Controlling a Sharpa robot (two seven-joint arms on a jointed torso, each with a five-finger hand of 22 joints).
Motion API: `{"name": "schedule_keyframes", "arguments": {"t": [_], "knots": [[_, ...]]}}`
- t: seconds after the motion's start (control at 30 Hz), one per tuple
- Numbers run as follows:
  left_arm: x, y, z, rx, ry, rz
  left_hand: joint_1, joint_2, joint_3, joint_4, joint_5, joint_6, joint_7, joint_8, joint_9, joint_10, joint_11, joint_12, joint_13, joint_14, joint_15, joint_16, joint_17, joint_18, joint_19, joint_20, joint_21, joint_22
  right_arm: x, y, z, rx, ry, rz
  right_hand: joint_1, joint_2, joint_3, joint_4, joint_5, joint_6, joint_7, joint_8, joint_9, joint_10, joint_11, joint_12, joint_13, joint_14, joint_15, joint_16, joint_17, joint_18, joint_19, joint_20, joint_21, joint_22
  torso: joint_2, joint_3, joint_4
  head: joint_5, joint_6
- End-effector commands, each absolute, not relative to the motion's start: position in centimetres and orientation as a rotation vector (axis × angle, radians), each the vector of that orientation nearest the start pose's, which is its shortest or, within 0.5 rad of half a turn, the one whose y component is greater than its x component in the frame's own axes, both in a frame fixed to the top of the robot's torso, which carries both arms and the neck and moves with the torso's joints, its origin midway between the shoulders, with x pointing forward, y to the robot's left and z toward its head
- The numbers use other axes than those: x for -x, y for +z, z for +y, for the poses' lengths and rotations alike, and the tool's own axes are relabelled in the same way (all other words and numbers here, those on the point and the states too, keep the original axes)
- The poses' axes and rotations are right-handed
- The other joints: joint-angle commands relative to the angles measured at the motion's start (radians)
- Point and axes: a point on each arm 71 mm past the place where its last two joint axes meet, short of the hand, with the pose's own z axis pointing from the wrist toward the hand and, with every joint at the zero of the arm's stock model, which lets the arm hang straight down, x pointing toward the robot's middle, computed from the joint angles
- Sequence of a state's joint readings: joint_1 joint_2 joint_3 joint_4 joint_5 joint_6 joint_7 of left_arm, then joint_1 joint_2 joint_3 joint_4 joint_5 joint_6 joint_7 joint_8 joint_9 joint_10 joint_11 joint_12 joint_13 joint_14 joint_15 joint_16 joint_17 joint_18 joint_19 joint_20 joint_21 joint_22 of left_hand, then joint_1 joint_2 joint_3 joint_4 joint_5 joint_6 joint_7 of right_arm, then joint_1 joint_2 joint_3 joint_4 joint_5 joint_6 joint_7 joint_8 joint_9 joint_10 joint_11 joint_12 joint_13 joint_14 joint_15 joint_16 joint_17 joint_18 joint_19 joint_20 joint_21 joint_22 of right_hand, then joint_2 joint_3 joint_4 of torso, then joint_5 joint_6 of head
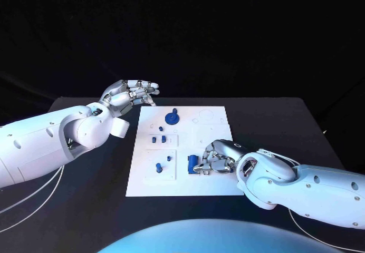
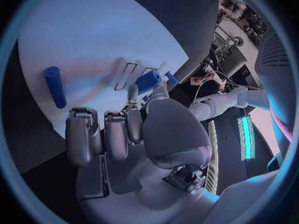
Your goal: Assemble the parts on the task board
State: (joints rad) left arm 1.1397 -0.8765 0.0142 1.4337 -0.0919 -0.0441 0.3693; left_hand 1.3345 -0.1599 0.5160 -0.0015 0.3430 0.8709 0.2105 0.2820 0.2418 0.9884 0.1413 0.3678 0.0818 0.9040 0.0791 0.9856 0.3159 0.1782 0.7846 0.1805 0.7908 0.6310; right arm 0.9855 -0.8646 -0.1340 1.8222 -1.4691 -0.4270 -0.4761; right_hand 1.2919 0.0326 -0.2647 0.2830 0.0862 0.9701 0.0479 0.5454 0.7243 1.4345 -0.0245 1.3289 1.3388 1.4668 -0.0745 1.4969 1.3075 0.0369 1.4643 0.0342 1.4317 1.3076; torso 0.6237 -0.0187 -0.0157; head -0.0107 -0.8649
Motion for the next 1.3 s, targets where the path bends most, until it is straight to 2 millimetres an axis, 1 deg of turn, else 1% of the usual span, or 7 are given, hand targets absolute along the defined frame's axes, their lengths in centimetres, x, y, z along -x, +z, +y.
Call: {"name": "schedule_keyframes", "arguments": {"t": [0.03,0.3,0.57,0.73,0.9,1.2,1.3], "knots": [[-49.4,-19.2,23.8,1.030,-1.679,1.530,-0.004,0.003,-0.004,0.002,0.004,-0.001,-0.001,-0.001,0.001,0.000,0.004,-0.005,-0.001,0.001,0.003,0.000,0.000,0.002,-0.001,0.001,-0.003,0.000,-36.3,-28.0,-15.1,-0.028,0.595,1.975,0.072,0.068,-0.004,0.001,-0.006,0.001,-0.003,-0.001,-0.001,0.005,0.000,-0.001,0.036,0.070,-0.009,0.006,0.085,-0.009,0.054,-0.006,0.006,0.226,-0.001,0.0008,0.0001,0.000,0.000],[-49.4,-19.2,23.8,1.031,-1.677,1.530,-0.004,0.003,-0.004,0.002,0.004,-0.001,-0.001,-0.001,0.001,0.000,0.004,-0.005,-0.001,0.001,0.003,0.000,0.000,0.002,-0.001,0.001,-0.003,0.000,-36.1,-27.9,-15.1,-0.022,0.607,1.976,0.080,0.063,-0.007,-0.001,-0.005,0.000,-0.003,-0.001,-0.002,0.006,0.000,-0.001,0.037,0.070,-0.010,0.006,0.085,-0.008,0.053,-0.006,0.004,0.226,0.001,0.0022,-0.0010,0.004,-0.002],[-49.4,-19.2,23.9,1.031,-1.676,1.530,-0.004,0.003,-0.004,0.002,0.004,-0.001,-0.001,-0.001,0.001,0.000,0.004,-0.005,-0.001,0.001,0.003,0.000,0.000,0.002,-0.001,0.001,-0.003,0.000,-36.0,-27.8,-15.1,-0.024,0.619,1.973,0.101,0.060,-0.008,-0.005,0.002,0.001,-0.004,-0.002,-0.004,0.006,-0.001,0.000,0.038,0.071,-0.010,0.006,0.086,-0.009,0.053,-0.006,0.005,0.226,0.001,-0.0001,0.0018,0.005,-0.003],[-49.4,-19.2,23.9,1.032,-1.674,1.529,-0.004,0.003,-0.004,0.002,0.004,-0.001,-0.001,-0.001,0.001,0.000,0.004,-0.005,-0.001,0.001,0.003,0.000,0.000,0.002,-0.001,0.001,-0.003,0.000,-35.8,-27.4,-15.0,-0.045,0.669,1.948,0.098,0.057,-0.016,0.002,0.002,0.002,-0.003,-0.002,-0.004,0.008,0.000,0.002,0.040,0.071,-0.010,0.007,0.088,-0.009,0.054,-0.006,0.006,0.226,0.000,0.0004,0.0013,0.006,-0.004],[-49.4,-19.2,23.9,1.032,-1.674,1.529,-0.004,0.003,-0.004,0.002,0.004,-0.001,-0.001,-0.001,0.001,0.000,0.004,-0.005,-0.001,0.001,0.003,0.000,0.000,0.002,-0.001,0.001,-0.003,0.000,-35.6,-26.8,-14.9,-0.065,0.713,1.912,0.097,0.062,-0.023,0.006,0.032,0.005,-0.004,-0.001,-0.006,0.012,-0.001,0.008,0.046,0.071,-0.010,0.008,0.090,-0.009,0.054,-0.006,0.007,0.226,0.001,-0.0006,0.0010,0.006,-0.002],[-49.4,-19.3,23.9,1.032,-1.674,1.530,-0.004,0.003,-0.004,0.002,0.004,-0.001,-0.001,-0.001,0.001,0.000,0.004,-0.005,-0.001,0.001,0.003,0.000,0.000,0.002,-0.001,0.001,-0.003,0.000,-35.4,-26.3,-14.4,-0.081,0.760,1.894,0.082,0.070,-0.032,0.009,0.041,0.007,-0.003,-0.001,-0.007,0.014,0.000,0.011,0.049,0.072,-0.010,0.008,0.092,-0.010,0.055,-0.006,0.009,0.227,0.001,0.0020,0.0008,0.005,-0.001],[-49.4,-19.3,23.8,1.032,-1.675,1.531,-0.004,0.003,-0.004,0.002,0.004,-0.001,-0.001,-0.001,0.001,0.000,0.004,-0.005,-0.001,0.001,0.003,0.000,0.000,0.002,-0.001,0.001,-0.003,0.000,-35.5,-26.4,-14.2,-0.078,0.762,1.898,0.080,0.072,-0.033,0.009,0.041,0.008,-0.003,-0.001,-0.008,0.014,0.000,0.012,0.050,0.072,-0.010,0.008,0.093,-0.009,0.055,-0.006,0.008,0.227,0.001,0.0009,0.0009,0.003,0.000]]}}
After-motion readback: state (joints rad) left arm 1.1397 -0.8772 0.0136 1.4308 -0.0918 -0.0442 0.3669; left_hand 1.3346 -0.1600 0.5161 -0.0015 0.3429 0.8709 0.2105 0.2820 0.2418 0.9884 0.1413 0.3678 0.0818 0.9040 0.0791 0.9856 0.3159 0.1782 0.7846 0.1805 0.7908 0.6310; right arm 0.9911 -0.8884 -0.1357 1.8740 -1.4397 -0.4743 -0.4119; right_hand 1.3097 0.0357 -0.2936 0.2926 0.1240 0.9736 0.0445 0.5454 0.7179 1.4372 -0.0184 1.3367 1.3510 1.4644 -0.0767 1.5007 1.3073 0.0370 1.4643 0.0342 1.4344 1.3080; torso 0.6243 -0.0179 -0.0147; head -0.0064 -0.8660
